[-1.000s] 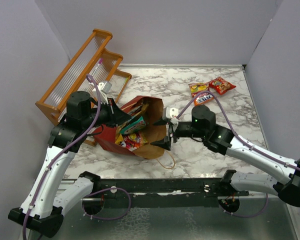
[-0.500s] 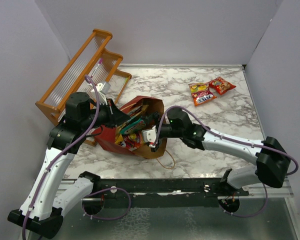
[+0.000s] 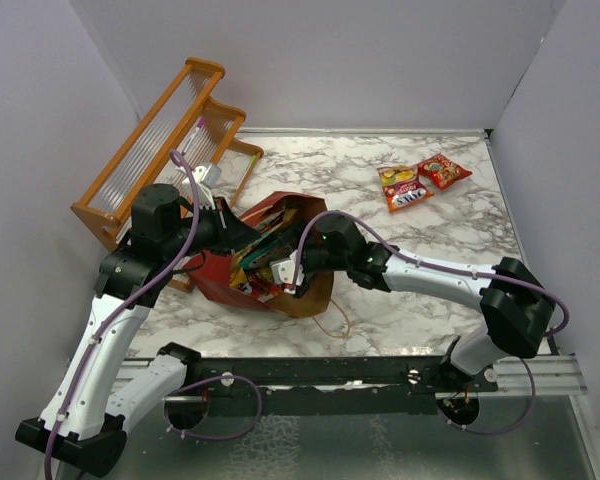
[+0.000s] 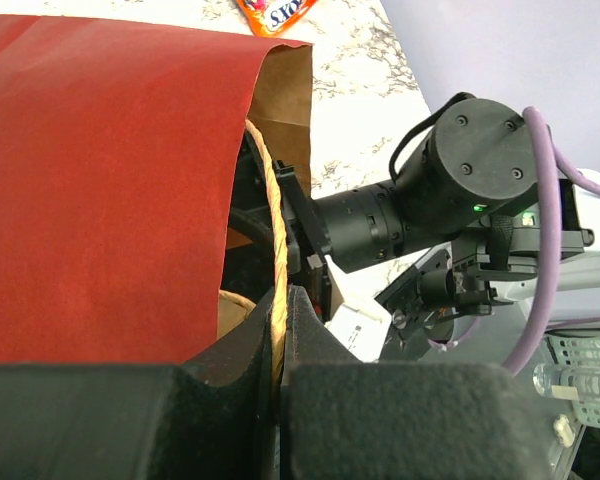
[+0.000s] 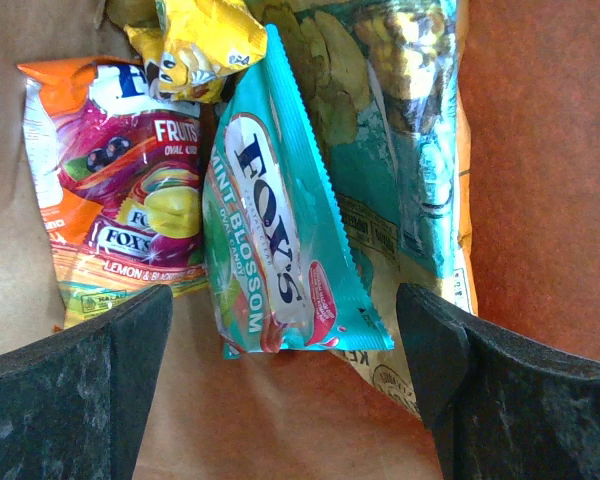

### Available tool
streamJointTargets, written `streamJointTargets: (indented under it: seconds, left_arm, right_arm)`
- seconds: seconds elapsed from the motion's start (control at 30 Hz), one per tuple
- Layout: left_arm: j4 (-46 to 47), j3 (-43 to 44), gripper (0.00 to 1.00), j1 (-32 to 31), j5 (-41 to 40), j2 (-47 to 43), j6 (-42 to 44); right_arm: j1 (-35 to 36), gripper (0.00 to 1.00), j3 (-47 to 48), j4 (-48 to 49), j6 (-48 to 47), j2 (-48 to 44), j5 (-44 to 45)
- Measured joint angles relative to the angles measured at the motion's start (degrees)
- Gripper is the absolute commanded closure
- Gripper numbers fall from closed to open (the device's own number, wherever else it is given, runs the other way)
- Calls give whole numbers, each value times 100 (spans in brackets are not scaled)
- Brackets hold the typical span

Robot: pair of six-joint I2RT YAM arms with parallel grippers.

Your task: Take the snacks out of the paper bag

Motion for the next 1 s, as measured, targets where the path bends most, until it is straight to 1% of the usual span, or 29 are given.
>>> streamJointTargets:
  seconds: [0.13,0.23,0.57,0.63,0.7,0.8,0.83,1.0]
  left_arm:
    - [4,0,100,0,0,9,11]
    - [11,0,100,0,2,13,13]
    - [22,-2,100,0,4,17,13]
    - [26,-11,100,0,4,17,11]
    - [31,-20,100,0,4,17,11]
    - [70,-46,100,0,4,17,9]
    - [72,-46,100,0,4,26,9]
    - [149,-46,100,0,2,61,-9]
  right_arm:
    - [0,23,258,-63,-96,295,20]
    - [0,34,393,-120,-173,463,39]
    - [0,63,417,-420,-293,619,120]
    - [0,70,417,-516,-286,623,120]
    - [0,81,417,-592,-267,623,118]
    - [0,92,428,-741,-219,623,111]
    - [0,94,448,-820,-188,623,111]
    - [0,97,614,-1086,17,616,83]
